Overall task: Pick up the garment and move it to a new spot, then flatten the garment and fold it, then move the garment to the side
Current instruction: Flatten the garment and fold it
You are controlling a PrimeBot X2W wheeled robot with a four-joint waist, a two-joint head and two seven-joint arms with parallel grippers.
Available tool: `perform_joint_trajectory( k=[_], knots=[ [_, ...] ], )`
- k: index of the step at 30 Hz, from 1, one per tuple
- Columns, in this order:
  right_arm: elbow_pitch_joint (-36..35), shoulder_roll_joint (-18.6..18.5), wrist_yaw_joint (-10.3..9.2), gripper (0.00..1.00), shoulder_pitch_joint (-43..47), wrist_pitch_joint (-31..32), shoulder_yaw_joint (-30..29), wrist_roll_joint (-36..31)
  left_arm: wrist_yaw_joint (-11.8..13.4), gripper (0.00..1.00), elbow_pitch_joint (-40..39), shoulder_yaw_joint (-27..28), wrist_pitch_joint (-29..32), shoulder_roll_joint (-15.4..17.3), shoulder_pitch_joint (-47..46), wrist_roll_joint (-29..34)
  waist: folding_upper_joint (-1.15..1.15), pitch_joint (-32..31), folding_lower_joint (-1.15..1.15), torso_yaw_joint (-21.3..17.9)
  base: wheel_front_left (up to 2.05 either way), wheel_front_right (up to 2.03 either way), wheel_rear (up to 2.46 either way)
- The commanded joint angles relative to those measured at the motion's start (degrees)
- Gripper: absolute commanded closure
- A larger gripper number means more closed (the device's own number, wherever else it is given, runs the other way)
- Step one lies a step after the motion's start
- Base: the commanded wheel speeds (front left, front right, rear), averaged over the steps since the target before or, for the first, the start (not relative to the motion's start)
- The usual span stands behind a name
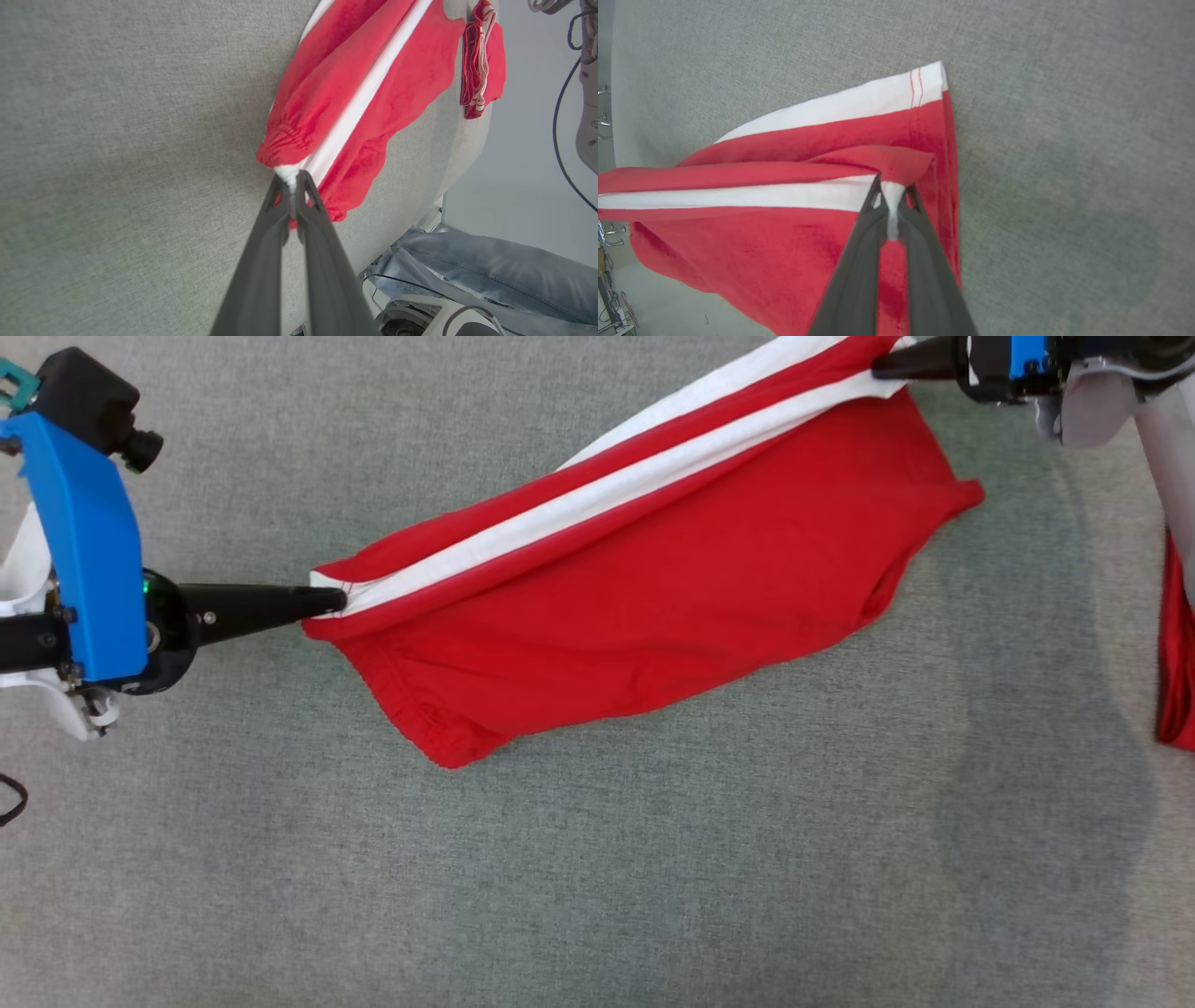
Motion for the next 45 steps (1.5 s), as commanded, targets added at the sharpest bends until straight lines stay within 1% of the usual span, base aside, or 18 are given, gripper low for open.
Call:
perform_joint_trajectory(
  k=[1,3,4,5,6,12,17,18,22,25,27,29,31,34,35,39,41,45],
  knots=[
    [1.73,0.24,-0.07,1.00,-1.88,-0.17,-0.88,-1.95,0.10,1.00,0.61,0.51,0.50,-0.47,-0.76,0.66,-0.03,0.93,-0.01,0.57,0.00,0.00,0.00],
    [3.08,1.28,-0.07,1.00,-3.07,-1.23,-1.89,-3.69,0.10,1.00,1.08,0.87,0.59,-1.12,-0.62,1.22,-0.03,1.24,-0.01,0.49,0.00,0.00,0.00],
    [3.46,1.73,-0.07,0.78,-3.61,-2.08,-2.45,-4.57,0.10,1.00,1.34,1.15,0.51,-1.35,-0.53,1.53,-0.03,1.33,-0.01,0.38,0.00,0.00,0.00],
    [3.72,2.30,-0.07,0.29,-3.83,-2.96,-2.92,-5.28,0.10,0.72,1.67,1.59,-0.02,-1.48,-0.48,2.06,-0.03,1.34,-0.01,0.19,0.00,0.00,0.00],
    [4.03,2.78,-0.07,0.00,-3.83,-3.80,-3.52,-5.80,0.10,0.00,2.14,1.83,-0.29,-1.61,-0.18,2.50,-0.03,1.23,-0.01,-0.02,0.00,0.00,0.00],
    [3.24,4.68,-0.04,0.00,-1.82,-7.53,-6.28,-7.48,0.09,0.00,3.51,2.83,-1.75,-1.37,1.20,5.08,-0.03,-1.24,-0.01,-1.19,0.00,0.00,0.00],
    [-4.40,4.31,-0.04,0.00,2.90,-16.53,-7.49,-7.52,0.09,0.00,2.02,3.98,-7.65,-0.96,2.45,9.75,-0.03,-4.71,-0.01,-1.87,0.00,0.00,0.00],
    [-9.70,3.45,-0.04,0.00,6.01,-21.58,-7.54,-6.86,0.09,0.00,0.76,4.95,-11.87,-0.41,3.27,11.74,-0.03,-6.18,-0.01,-2.15,0.00,0.00,0.00],
    [-19.90,1.38,-0.04,0.00,14.27,-33.10,-6.46,-6.82,0.09,0.00,-1.48,6.17,-24.45,0.76,6.73,17.99,-0.03,-8.74,-0.01,-2.78,0.00,0.00,0.00],
    [-24.49,-0.33,-0.04,0.00,20.62,-43.00,-5.81,-8.74,0.10,0.00,1.50,7.75,-37.75,1.00,10.50,23.83,-0.03,-10.35,-0.01,-3.01,0.00,0.00,0.00],
    [-25.61,-0.18,-0.04,0.00,24.97,-48.73,-5.96,-9.01,0.89,0.00,3.62,8.27,-46.79,-0.04,12.42,29.26,-0.03,-11.26,-0.01,-3.00,0.00,0.00,0.00],
    [-25.59,-0.65,-0.04,0.00,28.75,-53.64,-5.96,-10.00,3.69,0.00,4.91,8.37,-54.85,-1.09,14.91,34.40,-0.03,-12.06,-0.01,-2.85,0.00,0.00,0.00],
    [-24.24,-0.55,-0.03,0.00,31.98,-58.08,-6.34,-11.39,6.90,0.00,4.88,9.02,-62.25,-2.65,17.71,37.35,-0.03,-12.64,-0.01,-2.52,0.00,0.00,0.00],
    [-20.03,-0.08,-0.04,0.00,35.05,-62.56,-7.84,-13.86,10.62,0.00,4.17,9.70,-68.54,-4.86,21.77,40.72,-0.03,-13.20,-0.01,-1.38,0.00,0.00,0.00],
    [-20.03,-0.08,-0.04,0.00,35.05,-62.56,-7.84,-13.86,10.62,0.00,4.17,9.70,-68.54,-4.86,21.77,40.72,-0.03,-13.20,-0.01,-1.38,0.00,0.00,0.00],
    [-13.16,1.18,-0.04,0.00,35.34,-63.22,-8.53,-16.88,12.39,0.00,2.01,11.74,-70.08,-9.15,27.77,42.56,-0.03,-13.05,-0.01,0.53,0.00,0.00,0.00],
    [-9.82,1.18,-0.04,0.00,33.75,-62.02,-8.34,-17.96,12.25,0.00,1.50,12.71,-70.17,-11.43,29.83,44.34,-0.03,-12.72,-0.01,1.77,0.00,0.00,0.00],
    [-1.46,-0.14,-0.04,0.00,30.46,-59.13,-8.36,-20.27,9.90,0.00,1.35,14.69,-70.16,-17.17,33.60,45.91,-0.03,-11.92,-0.01,4.77,0.00,0.00,0.00]
  ],
)
